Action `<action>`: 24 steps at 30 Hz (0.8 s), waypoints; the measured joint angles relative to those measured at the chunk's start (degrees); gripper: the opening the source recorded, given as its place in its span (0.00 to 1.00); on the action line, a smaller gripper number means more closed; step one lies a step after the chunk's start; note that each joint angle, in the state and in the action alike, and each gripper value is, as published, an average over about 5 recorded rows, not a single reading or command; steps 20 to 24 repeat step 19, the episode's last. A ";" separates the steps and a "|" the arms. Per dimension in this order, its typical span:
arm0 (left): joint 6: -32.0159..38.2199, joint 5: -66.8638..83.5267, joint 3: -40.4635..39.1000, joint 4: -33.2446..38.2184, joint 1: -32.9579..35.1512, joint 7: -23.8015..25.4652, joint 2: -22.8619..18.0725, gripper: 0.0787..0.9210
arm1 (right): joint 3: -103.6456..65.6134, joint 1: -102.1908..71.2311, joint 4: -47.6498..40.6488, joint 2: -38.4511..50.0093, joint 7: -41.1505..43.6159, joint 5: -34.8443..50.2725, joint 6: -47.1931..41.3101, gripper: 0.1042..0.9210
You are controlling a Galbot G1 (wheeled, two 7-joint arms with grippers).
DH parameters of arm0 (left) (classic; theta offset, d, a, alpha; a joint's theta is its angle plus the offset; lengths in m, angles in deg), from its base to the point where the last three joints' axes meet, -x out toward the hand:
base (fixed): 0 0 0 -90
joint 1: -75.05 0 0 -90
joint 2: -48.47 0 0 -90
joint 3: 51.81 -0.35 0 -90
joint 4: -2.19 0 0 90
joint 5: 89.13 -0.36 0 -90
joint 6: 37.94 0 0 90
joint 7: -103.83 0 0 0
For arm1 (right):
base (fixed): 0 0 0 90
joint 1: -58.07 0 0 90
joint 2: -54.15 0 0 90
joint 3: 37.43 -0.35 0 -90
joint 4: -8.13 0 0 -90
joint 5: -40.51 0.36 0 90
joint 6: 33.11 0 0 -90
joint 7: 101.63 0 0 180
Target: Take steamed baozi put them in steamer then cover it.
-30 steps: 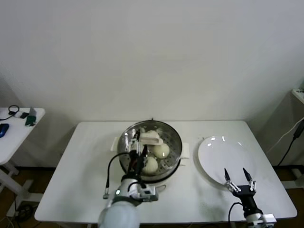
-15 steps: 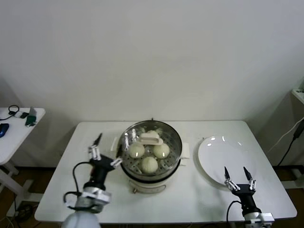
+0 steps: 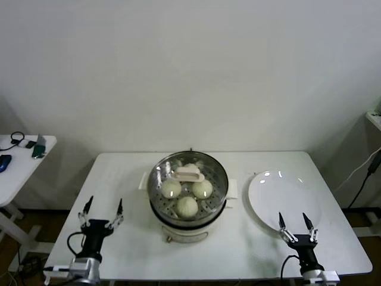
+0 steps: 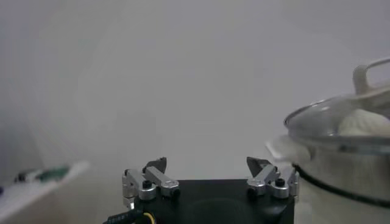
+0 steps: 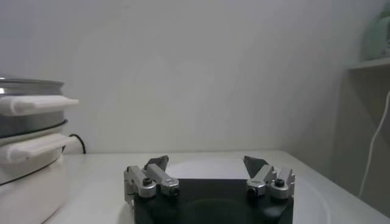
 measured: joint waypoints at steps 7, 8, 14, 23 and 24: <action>5.02 3.99 -0.31 -5.54 0.82 0.52 -1.33 0.88 | -0.19 -0.45 0.01 0.10 -0.06 0.01 0.24 0.88; 5.51 4.40 -0.31 -6.03 0.96 0.63 -1.39 0.88 | -0.19 -0.48 0.01 0.07 -0.07 0.02 0.30 0.88; 7.79 6.43 -0.05 -7.96 1.48 1.35 -1.49 0.88 | -0.18 -0.69 0.00 -0.16 -0.09 -0.01 0.48 0.88; 8.94 7.25 -0.02 -8.67 1.66 1.71 -1.50 0.88 | -0.15 -0.72 0.03 -0.31 -0.09 -0.12 0.49 0.88; 8.94 7.25 -0.02 -8.67 1.66 1.71 -1.50 0.88 | -0.15 -0.72 0.03 -0.31 -0.09 -0.12 0.49 0.88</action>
